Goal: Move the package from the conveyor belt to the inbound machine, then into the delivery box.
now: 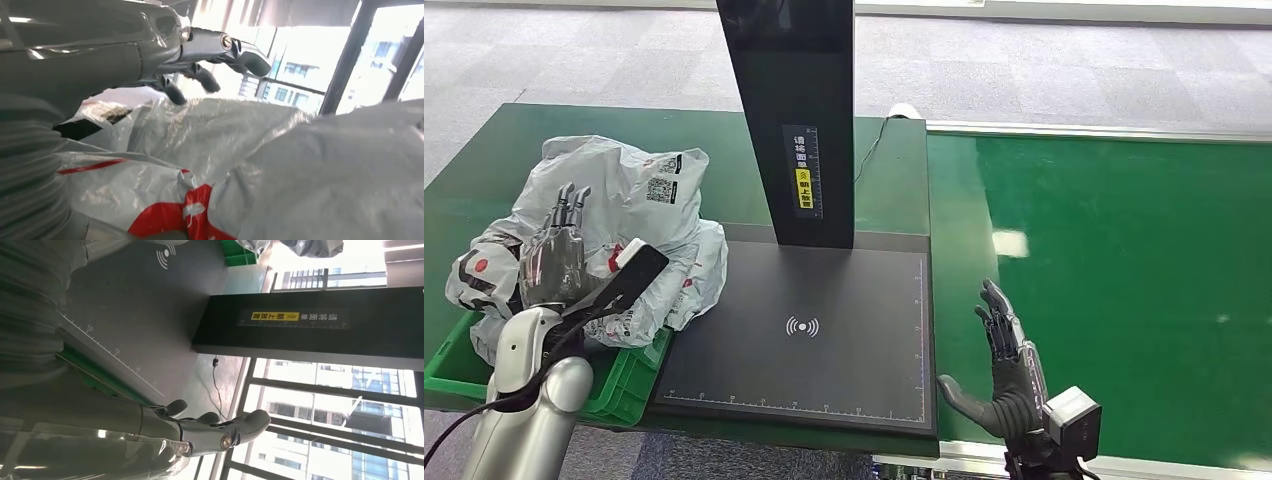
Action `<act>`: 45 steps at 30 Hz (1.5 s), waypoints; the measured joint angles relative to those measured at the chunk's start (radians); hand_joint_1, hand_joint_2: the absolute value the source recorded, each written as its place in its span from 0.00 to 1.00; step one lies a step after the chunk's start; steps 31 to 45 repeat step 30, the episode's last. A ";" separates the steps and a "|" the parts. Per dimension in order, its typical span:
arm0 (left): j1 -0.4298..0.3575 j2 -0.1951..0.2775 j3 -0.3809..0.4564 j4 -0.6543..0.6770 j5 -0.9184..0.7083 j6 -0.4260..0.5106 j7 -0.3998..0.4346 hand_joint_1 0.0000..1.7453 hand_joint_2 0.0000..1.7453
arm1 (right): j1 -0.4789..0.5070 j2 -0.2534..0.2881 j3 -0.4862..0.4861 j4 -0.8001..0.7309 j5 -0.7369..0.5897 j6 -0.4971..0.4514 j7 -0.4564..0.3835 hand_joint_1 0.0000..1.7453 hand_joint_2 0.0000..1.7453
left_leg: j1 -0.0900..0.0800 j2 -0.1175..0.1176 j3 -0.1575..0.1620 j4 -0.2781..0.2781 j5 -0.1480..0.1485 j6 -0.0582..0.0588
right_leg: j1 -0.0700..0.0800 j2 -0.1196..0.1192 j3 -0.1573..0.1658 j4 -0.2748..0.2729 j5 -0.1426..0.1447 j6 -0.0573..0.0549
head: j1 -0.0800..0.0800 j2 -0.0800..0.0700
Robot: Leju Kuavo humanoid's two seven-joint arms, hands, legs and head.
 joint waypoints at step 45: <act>0.161 -0.123 -0.103 -0.269 0.994 0.061 -0.691 0.00 1.00 | -0.046 -0.022 0.033 0.043 -0.043 -0.006 -0.015 0.00 1.00 | 0.000 0.000 -0.001 0.000 0.000 0.000 | 0.000 0.000 0.000 0.000 0.000 0.000 | 0.000 0.000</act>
